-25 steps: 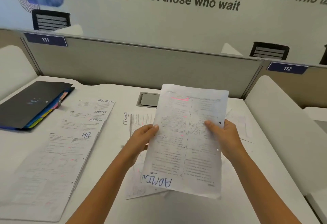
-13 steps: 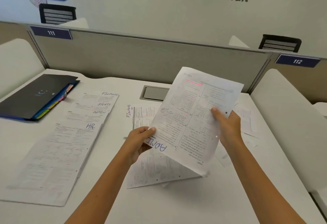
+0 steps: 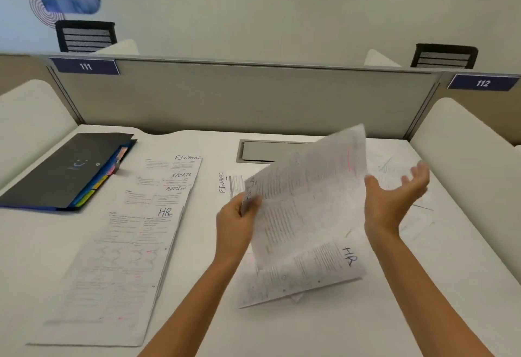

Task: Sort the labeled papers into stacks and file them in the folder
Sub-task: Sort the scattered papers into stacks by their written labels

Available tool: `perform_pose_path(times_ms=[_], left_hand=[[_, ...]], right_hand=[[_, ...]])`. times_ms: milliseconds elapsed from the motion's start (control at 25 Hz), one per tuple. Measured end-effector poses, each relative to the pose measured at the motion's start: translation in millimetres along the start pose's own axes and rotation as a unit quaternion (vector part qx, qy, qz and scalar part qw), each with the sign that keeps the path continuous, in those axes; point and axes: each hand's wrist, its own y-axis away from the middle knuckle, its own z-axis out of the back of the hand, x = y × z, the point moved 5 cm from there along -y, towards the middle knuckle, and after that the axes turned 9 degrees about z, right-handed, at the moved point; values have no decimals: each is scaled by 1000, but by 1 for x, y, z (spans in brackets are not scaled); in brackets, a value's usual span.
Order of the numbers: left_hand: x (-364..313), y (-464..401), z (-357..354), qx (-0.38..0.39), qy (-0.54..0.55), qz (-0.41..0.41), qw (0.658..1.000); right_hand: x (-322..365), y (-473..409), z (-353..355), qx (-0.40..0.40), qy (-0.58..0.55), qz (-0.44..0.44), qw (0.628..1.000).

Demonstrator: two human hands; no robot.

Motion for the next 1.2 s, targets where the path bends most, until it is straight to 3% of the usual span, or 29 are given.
perform_pose_path(times_ms=[80, 160, 280, 400, 520, 640, 720, 800, 920, 1200], left_hand=[[-20, -3, 17, -8, -76, -94, 993], [-40, -10, 26, 8, -146, -166, 975], [-62, -21, 33, 52, -224, -221, 948], [-73, -21, 45, 9, -220, -208, 953], [-43, -26, 61, -81, -236, -77, 965], [14, -20, 52, 30, -152, 66, 986], [51, -4, 34, 141, -101, 174, 969], [82, 9, 21, 200, -62, 250, 945], [115, 11, 17, 204, -19, 263, 943], [145, 2, 32, 167, -123, 205, 957]], right_hand=[[24, 3, -6, 93, 84, 167, 978], [51, 11, -20, 216, 146, 300, 918], [68, 23, -34, 335, 123, 384, 852], [63, 31, -36, 381, 70, 302, 871], [48, 29, -29, 332, 91, 226, 911], [12, 24, -20, 279, 117, 103, 947], [-20, 31, -17, 278, 123, 28, 952], [-56, 48, -17, 292, 127, -49, 947], [-95, 84, -24, 316, 131, -119, 932], [-120, 132, -42, 390, 143, -153, 897]])
